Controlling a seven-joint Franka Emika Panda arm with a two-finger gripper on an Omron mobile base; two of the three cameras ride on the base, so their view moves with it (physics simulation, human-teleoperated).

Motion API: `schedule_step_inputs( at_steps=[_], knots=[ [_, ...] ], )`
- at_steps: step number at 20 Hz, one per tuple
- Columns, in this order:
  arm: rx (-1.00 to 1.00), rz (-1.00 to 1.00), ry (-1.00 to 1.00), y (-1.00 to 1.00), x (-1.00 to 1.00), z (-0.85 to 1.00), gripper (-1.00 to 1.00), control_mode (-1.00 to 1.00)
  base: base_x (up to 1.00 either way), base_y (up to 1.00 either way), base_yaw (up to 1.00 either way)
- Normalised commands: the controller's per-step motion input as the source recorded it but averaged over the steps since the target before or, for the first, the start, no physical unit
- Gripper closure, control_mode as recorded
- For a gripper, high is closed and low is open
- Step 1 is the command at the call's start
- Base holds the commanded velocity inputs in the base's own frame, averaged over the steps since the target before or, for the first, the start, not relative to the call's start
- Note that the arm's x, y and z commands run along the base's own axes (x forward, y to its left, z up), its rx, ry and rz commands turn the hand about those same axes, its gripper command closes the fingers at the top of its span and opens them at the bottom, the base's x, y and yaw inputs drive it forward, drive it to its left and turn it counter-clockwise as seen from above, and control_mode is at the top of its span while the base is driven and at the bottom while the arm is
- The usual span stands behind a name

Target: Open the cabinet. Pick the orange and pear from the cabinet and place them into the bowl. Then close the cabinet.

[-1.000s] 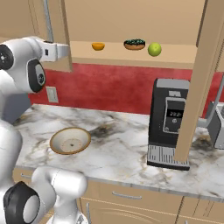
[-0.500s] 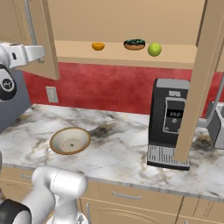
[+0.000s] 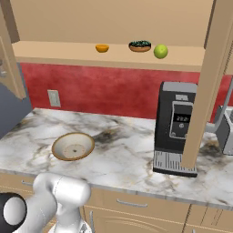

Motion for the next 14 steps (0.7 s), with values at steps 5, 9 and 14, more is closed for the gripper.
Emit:
schedule_step_inputs(
  at_steps=[5, 9, 14],
  knots=[
    [-0.08, -0.01, -0.01, 0.32, -0.06, 0.0, 1.0, -1.0, 0.0, 0.0, 0.0],
    [-0.01, 0.0, -0.03, 0.05, 0.0, -0.05, -1.0, -1.0, 0.0, 0.0, 0.0],
    [-0.02, 0.17, -0.25, -0.4, -0.64, -0.85, -1.0, -1.0, 0.0, 0.0, 0.0]
  ],
)
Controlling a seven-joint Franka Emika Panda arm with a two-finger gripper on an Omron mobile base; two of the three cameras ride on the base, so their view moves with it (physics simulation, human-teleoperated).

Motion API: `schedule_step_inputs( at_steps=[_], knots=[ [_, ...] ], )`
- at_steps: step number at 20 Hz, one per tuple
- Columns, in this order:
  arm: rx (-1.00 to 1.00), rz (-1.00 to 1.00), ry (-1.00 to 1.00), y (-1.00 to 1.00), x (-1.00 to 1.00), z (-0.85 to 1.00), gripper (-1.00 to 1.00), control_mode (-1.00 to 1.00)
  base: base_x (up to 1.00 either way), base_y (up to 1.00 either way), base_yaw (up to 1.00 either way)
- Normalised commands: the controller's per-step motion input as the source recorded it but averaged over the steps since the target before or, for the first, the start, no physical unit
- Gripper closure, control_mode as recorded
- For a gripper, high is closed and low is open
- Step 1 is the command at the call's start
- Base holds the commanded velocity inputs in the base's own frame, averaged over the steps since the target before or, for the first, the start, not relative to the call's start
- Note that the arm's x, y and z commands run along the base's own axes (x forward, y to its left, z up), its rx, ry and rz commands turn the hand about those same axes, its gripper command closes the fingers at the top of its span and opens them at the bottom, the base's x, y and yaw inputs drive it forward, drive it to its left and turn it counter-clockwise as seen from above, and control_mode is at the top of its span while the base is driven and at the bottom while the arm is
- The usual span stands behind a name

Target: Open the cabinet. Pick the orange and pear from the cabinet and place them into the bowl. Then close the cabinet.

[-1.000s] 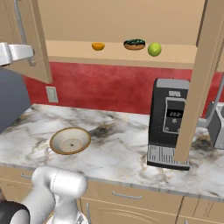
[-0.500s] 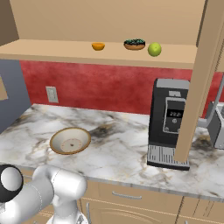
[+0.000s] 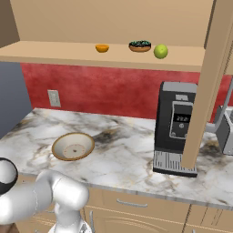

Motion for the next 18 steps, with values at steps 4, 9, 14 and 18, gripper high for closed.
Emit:
schedule_step_inputs(
  at_steps=[4, 9, 14, 18],
  knots=[
    [0.0, 0.3, -0.29, -0.77, -0.9, -1.0, -1.0, -1.0, 0.0, 0.0, 0.0],
    [0.01, 0.37, -0.76, -0.7, -0.72, -0.72, -1.0, -1.0, 0.0, 0.0, 0.0],
    [0.18, 0.3, -0.43, -1.0, -0.86, -0.96, -1.0, -1.0, 0.0, 0.0, 0.0],
    [0.47, 0.01, -0.13, -1.0, -0.67, 0.05, -1.0, -1.0, 0.0, 0.0, 0.0]
  ],
)
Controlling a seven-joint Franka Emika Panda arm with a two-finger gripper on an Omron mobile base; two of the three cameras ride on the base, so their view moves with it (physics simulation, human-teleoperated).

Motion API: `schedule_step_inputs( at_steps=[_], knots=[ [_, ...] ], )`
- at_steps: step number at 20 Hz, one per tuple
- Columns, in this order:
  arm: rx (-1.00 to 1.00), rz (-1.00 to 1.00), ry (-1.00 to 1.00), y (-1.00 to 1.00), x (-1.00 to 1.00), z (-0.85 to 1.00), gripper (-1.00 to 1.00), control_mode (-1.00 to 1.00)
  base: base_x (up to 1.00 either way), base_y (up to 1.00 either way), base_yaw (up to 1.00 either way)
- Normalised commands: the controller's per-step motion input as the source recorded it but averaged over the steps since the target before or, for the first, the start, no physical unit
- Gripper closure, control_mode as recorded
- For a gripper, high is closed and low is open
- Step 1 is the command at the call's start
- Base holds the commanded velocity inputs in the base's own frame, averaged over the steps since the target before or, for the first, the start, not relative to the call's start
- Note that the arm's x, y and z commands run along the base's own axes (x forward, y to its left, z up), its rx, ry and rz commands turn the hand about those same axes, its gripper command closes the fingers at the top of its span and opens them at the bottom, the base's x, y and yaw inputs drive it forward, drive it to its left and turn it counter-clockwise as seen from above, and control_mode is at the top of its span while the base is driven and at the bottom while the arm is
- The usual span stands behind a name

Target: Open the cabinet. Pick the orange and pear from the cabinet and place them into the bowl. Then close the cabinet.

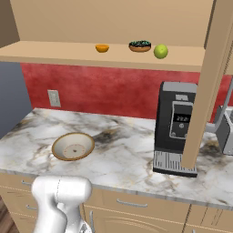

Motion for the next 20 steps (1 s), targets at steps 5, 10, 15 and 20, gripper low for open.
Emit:
schedule_step_inputs(
  at_steps=[5, 10, 15, 20],
  knots=[
    [0.56, 0.11, -0.05, -0.99, -0.22, 0.87, -1.0, -1.0, 0.0, 0.0, 0.0],
    [0.37, 0.29, -0.01, -0.41, 0.57, 0.46, -1.0, -1.0, 0.0, 0.0, 0.0],
    [0.25, 0.25, -0.05, 0.02, 0.81, 0.07, -1.0, -1.0, 0.0, 0.0, 0.0],
    [0.11, 0.27, -0.17, 0.33, 0.77, -0.84, -1.0, -1.0, 0.0, 0.0, 0.0]
  ],
)
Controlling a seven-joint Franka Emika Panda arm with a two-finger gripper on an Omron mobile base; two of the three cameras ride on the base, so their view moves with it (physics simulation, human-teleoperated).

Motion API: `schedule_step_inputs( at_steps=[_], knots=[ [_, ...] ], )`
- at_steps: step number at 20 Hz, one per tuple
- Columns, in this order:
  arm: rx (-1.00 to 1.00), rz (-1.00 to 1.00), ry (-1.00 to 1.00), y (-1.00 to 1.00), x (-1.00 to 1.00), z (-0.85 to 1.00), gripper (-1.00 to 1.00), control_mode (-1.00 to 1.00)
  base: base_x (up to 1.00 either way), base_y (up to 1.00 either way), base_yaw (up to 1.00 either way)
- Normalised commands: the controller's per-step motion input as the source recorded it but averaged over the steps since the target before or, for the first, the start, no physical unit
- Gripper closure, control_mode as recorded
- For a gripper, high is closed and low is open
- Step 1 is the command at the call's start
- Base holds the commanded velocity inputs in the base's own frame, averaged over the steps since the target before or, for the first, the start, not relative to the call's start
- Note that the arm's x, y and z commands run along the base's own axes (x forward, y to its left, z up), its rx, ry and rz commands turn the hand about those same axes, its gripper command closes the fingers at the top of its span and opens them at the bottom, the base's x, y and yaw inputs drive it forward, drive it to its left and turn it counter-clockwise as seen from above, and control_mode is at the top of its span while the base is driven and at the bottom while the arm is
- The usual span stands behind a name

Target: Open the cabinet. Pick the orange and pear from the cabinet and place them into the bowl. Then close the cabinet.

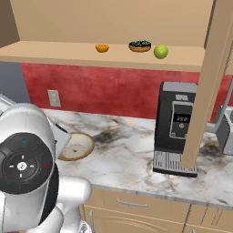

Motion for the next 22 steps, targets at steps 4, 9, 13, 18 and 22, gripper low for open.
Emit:
schedule_step_inputs(
  at_steps=[4, 9, 13, 18, 22],
  knots=[
    [0.06, 0.05, -0.04, 0.0, 0.05, -0.08, -1.0, -1.0, 0.0, 0.0, 0.0],
    [0.02, 0.08, 0.08, 0.24, 0.62, 0.13, -1.0, -1.0, 0.0, 0.0, 0.0],
    [0.03, 0.15, 0.16, 0.34, 0.75, 0.12, -1.0, -1.0, 0.0, 0.0, 0.0],
    [0.03, 0.23, 0.22, 0.33, 0.66, 0.11, -1.0, -1.0, 0.0, 0.0, 0.0],
    [0.07, 0.26, 0.08, 0.43, 0.6, 0.0, -1.0, -1.0, 0.0, 0.0, 0.0]
  ],
)
